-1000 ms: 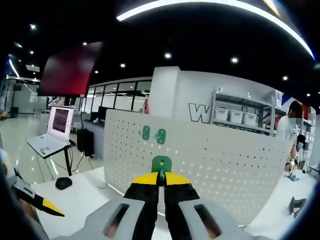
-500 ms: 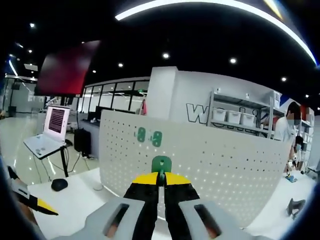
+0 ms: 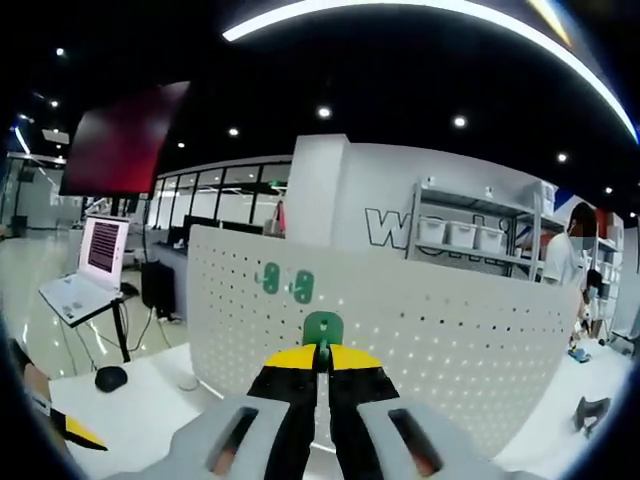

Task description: Insert the hook assembly into the mounting plate slot until the hook locks in place.

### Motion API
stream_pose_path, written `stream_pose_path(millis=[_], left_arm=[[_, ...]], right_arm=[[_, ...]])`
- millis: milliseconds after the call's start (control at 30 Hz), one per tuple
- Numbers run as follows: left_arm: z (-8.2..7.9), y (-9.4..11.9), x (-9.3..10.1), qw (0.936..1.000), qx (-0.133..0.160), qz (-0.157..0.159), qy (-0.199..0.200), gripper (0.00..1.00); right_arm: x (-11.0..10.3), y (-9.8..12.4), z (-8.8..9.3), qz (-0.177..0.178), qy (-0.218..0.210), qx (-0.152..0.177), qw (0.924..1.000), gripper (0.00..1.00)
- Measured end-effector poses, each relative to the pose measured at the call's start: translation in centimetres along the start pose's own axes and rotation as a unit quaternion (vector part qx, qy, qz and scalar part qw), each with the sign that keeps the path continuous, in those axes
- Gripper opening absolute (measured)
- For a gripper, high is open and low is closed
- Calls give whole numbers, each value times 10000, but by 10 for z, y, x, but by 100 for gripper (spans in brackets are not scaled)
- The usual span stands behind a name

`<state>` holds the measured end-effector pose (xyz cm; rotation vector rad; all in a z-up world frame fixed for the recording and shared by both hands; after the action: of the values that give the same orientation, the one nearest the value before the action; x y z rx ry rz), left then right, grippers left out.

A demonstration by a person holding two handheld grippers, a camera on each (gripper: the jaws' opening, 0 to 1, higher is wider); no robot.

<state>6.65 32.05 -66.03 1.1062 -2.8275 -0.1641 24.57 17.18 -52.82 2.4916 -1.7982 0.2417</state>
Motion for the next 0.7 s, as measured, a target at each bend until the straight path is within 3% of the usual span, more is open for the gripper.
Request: stream_pose_path(millis=[700], left_arm=[[-1, 3, -3, 9999, 96, -21, 85, 93]], right_arm=[[4, -25, -13, 251, -183, 128, 9994, 1]])
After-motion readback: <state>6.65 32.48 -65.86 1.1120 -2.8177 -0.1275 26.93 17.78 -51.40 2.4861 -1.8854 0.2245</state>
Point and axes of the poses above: the point that each gripper's makers call its tool centre point, and the gripper's own axes: y roughly backward along the fingers, x roughly to its right, z roughly out of its underside, the point moved 6 cm from there along y, roughly backward along the fingers, and after that the axes turned 4 degrees about x, right-handed, at the moved point
